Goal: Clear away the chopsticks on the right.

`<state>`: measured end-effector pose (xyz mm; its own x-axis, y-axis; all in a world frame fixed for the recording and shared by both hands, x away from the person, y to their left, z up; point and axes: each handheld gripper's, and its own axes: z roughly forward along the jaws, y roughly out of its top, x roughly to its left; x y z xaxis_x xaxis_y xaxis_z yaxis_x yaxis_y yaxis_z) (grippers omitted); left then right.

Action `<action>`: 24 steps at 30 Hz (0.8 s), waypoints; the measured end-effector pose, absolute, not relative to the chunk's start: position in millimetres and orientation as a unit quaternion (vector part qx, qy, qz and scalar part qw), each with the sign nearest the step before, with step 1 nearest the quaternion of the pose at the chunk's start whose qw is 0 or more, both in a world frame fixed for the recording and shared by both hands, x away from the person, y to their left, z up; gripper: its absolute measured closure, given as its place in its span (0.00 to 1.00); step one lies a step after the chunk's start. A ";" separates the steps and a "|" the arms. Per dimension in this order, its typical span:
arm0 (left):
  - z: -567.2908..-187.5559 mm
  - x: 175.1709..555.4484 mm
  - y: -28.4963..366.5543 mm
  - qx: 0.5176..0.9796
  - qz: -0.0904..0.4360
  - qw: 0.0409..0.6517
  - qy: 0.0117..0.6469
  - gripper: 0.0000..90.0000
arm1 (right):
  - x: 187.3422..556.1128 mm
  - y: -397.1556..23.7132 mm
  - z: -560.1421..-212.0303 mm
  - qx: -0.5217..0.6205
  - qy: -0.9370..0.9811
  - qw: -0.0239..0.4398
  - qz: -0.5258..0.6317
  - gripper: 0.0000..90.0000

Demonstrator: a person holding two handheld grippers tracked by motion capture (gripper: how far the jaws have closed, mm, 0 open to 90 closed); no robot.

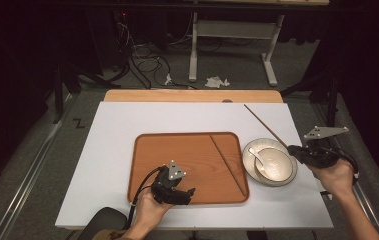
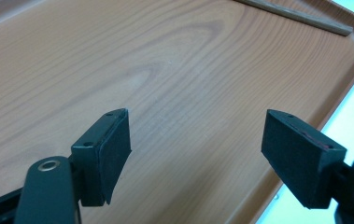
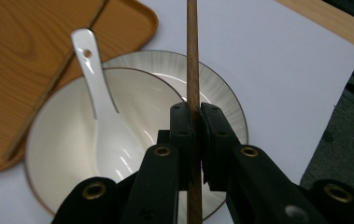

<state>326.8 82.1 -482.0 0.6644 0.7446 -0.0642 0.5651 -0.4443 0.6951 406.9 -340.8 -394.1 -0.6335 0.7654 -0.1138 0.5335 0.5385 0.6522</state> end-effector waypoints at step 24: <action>-478.3 329.4 84.7 0.836 0.130 0.362 0.391 0.27 | 342.5 -237.5 -412.3 0.352 0.865 0.146 0.326 0.95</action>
